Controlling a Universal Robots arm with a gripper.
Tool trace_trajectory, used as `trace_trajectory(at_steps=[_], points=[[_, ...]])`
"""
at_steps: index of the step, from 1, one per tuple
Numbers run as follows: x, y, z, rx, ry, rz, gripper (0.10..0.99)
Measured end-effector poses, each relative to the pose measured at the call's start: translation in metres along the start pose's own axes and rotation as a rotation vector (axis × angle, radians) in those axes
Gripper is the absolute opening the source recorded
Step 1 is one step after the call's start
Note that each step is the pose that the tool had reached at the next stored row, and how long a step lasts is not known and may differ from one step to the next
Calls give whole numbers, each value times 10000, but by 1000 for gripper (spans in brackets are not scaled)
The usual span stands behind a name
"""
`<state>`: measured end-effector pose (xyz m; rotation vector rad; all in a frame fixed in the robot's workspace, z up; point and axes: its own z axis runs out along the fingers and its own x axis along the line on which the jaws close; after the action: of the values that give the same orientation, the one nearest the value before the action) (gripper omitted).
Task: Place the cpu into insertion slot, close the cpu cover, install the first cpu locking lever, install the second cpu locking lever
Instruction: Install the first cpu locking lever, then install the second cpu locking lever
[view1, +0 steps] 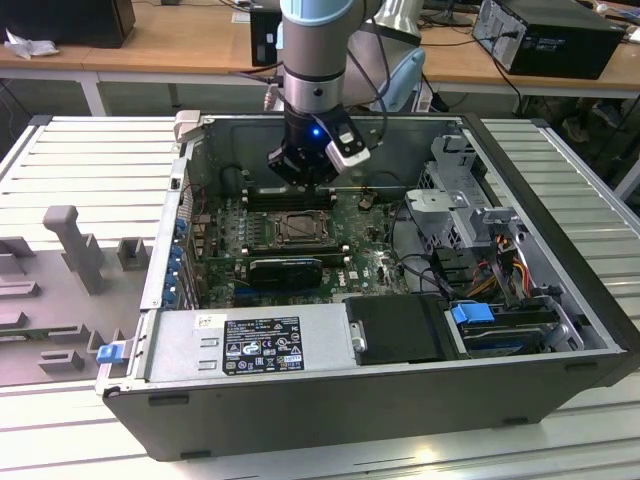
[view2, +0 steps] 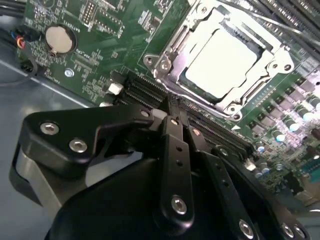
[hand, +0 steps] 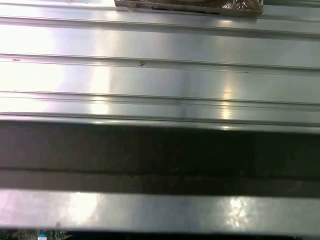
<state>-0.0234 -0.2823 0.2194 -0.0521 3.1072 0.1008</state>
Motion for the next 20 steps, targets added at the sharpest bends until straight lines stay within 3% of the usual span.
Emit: trace_trajectory(at_steps=[9,13,17,19,20], points=[[2,-59,-4,0,0,0,106],[4,-119,-9,0,0,1,106],[1,-123,-115,3,0,1,106],[-5,-115,-278,8,2,0,106],[-5,-125,-283,6,-1,-2,106]])
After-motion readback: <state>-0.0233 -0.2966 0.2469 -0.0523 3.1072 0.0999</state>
